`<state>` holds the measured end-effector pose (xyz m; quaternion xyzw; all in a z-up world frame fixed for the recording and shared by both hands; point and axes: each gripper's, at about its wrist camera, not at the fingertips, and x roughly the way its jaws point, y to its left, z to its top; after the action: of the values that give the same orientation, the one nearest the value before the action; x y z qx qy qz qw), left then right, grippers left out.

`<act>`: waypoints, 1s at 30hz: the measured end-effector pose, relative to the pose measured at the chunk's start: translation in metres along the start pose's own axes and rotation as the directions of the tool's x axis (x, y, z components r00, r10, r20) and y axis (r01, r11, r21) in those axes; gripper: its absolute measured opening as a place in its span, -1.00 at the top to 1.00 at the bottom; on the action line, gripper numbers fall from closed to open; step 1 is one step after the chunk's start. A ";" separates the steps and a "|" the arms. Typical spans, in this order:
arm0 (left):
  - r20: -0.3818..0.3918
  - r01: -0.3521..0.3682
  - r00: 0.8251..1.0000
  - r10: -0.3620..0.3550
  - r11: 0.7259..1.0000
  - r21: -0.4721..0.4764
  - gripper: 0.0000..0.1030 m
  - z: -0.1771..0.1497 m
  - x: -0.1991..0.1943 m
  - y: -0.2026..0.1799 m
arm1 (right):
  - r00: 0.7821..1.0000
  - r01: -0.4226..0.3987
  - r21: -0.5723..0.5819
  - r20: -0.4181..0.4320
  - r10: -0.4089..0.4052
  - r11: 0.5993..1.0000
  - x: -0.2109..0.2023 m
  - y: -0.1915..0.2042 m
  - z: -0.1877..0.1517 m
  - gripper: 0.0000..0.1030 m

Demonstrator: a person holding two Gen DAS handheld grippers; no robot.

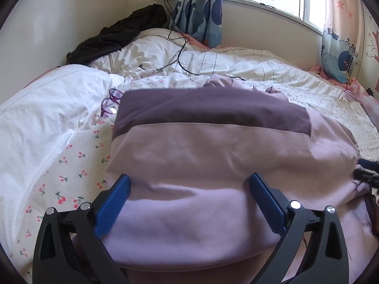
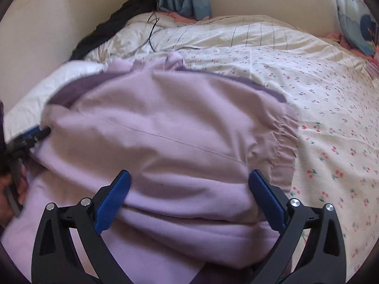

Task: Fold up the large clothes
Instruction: 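Grasp the folded jacket edge with both grippers and lift it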

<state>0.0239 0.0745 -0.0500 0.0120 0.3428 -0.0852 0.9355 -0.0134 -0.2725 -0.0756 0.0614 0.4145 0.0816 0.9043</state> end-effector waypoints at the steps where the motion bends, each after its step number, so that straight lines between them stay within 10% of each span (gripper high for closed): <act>1: 0.019 -0.001 1.000 0.001 1.000 0.010 -0.87 0.001 -0.007 -0.002 | 1.000 -0.013 0.008 0.015 0.013 1.000 -0.008 0.001 0.000 -0.88; 6: 0.088 -0.011 0.996 -0.001 0.990 0.138 -0.87 -0.004 -0.036 -0.022 | 0.998 0.040 -0.059 -0.052 -0.043 0.997 -0.011 0.006 -0.021 -0.88; 16: -0.160 0.145 0.979 -0.126 0.983 0.116 -0.87 -0.010 -0.019 -0.006 | 0.989 -0.028 -0.010 -0.146 0.026 1.000 -0.018 -0.003 -0.033 -0.88; 19: -0.216 0.279 0.937 -0.274 0.960 -0.006 -0.87 -0.019 -0.053 0.033 | 0.975 -0.110 0.109 -0.180 0.129 0.988 -0.055 -0.025 -0.057 -0.88; 26: -0.273 0.337 0.871 -0.408 0.901 -0.273 -0.87 -0.086 -0.133 0.127 | 0.913 -0.273 0.316 -0.212 0.348 0.909 -0.138 -0.066 -0.139 -0.88; 30: -0.290 0.371 0.798 -0.529 0.809 -0.456 -0.87 -0.134 -0.156 0.164 | 0.854 -0.365 0.399 -0.216 0.473 0.841 -0.168 -0.063 -0.180 -0.88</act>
<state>-0.1514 0.2707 -0.0580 -0.2337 0.5302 -0.2374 0.7797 -0.2522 -0.3601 -0.0799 0.2953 0.5333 0.2146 0.7631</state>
